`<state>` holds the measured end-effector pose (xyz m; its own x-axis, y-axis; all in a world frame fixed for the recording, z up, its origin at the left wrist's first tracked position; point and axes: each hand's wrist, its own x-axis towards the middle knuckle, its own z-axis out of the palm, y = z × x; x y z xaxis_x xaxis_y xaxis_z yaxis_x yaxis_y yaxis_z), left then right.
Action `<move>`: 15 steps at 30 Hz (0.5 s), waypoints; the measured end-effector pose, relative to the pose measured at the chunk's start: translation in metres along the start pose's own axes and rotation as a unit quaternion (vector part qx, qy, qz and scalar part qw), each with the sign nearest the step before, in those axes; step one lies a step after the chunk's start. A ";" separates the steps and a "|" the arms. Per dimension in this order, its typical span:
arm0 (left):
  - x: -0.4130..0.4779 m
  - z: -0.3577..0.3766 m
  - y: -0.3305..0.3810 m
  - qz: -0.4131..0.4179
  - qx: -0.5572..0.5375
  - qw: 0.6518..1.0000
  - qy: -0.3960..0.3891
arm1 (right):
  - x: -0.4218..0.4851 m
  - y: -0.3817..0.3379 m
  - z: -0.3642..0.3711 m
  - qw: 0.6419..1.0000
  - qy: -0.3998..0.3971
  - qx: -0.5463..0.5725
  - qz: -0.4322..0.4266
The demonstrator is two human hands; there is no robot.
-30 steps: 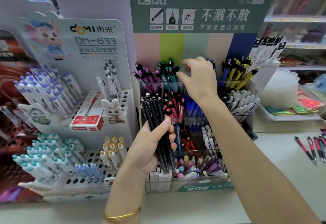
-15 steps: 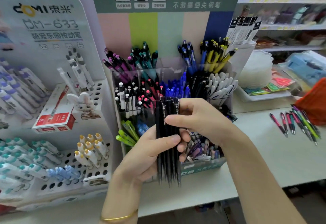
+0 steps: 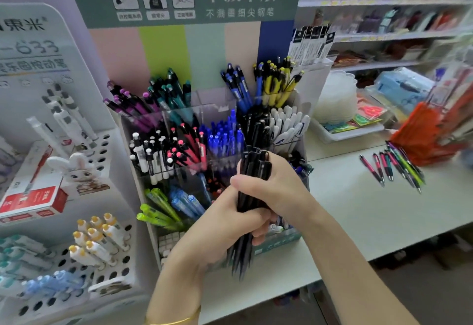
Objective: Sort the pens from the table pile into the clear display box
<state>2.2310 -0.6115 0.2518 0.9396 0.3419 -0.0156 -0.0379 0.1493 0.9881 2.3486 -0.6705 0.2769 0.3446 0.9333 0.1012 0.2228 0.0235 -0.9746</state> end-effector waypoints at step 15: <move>0.030 0.022 -0.004 -0.086 0.000 0.995 0.043 | 0.003 0.018 -0.032 0.967 0.226 0.114 0.038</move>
<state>2.2663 -0.6219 0.2510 0.8991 0.3901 -0.1987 0.1221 0.2124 0.9695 2.3829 -0.6783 0.2661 0.7273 0.6841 0.0553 -0.0066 0.0876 -0.9961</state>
